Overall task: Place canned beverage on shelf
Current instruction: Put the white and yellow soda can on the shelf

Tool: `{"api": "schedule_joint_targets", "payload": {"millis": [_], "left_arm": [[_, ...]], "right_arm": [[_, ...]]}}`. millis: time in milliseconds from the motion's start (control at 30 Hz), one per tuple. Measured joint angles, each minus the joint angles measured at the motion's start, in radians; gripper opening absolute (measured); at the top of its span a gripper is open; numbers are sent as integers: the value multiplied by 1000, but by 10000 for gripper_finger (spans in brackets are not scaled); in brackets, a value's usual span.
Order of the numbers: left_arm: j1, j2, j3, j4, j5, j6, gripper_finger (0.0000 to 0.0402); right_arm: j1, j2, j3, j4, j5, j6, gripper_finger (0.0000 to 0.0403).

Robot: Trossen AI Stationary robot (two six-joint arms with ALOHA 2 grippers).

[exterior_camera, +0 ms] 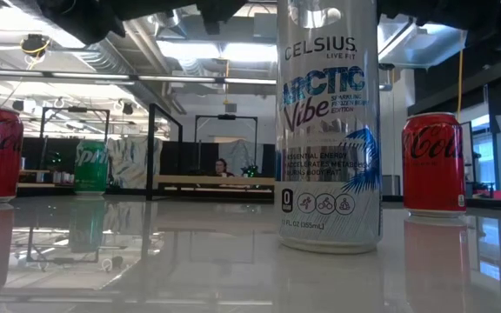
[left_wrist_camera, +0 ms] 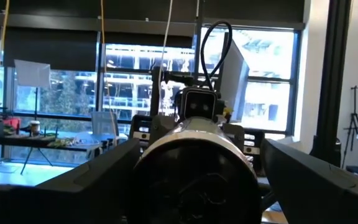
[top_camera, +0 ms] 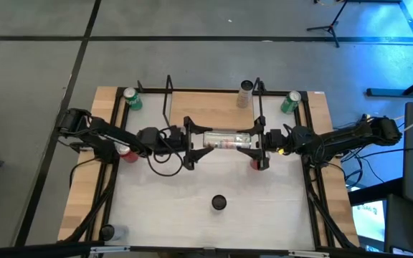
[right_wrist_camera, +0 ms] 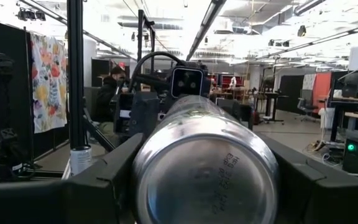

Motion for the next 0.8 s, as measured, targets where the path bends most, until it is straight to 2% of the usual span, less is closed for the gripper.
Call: {"api": "schedule_joint_targets", "payload": {"millis": [133, 367, 567, 733, 800], "left_arm": [[2, -1, 0, -9, 4, 0, 311], [22, -3, 0, -28, 67, -9, 233], [29, -6, 0, -46, 87, -5, 233], [48, -58, 4, -197, 98, -7, 233], [67, -103, 28, -363, 104, -13, 233]], "right_arm": [[0, 0, 0, -1, -6, -2, 246], [0, 0, -1, 4, -9, -4, 246], [0, -2, -1, -16, -6, -22, 249], [-1, -64, -1, -165, 24, -21, 371], [-1, -123, 2, -237, 69, -18, 379]]}}
